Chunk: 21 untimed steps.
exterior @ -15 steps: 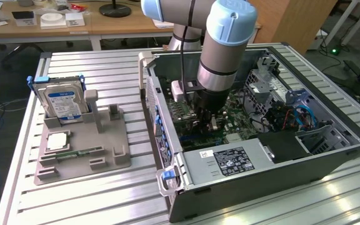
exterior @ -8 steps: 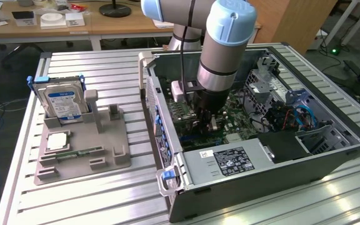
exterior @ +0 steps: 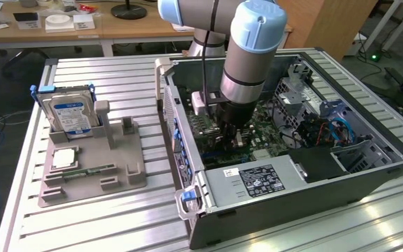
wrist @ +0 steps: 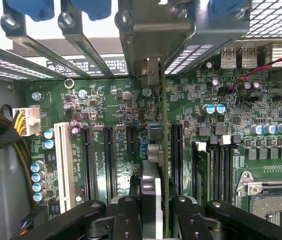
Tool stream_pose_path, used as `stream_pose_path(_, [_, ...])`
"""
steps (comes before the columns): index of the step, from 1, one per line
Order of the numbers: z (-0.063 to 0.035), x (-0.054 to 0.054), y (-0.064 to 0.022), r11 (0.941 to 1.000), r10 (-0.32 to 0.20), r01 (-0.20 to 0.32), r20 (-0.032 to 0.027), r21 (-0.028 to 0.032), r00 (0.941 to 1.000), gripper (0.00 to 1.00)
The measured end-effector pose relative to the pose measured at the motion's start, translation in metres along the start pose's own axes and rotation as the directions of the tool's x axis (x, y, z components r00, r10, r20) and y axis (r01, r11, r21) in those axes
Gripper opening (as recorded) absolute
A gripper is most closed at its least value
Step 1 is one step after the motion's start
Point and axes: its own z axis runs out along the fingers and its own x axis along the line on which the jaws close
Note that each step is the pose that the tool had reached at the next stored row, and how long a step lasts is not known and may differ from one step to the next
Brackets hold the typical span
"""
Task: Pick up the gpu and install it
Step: 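Insert the gpu into the slot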
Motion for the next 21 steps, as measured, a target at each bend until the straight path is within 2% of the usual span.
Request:
stream_pose_path(18, [0.0002, 0.0, 0.0, 1.0, 0.0, 0.0, 0.0002, 0.0002, 1.0, 0.28])
stream_pose_path(21, [0.0043, 0.0001, 0.0, 1.0, 0.0, 0.0, 0.0004, 0.0003, 1.0, 0.28])
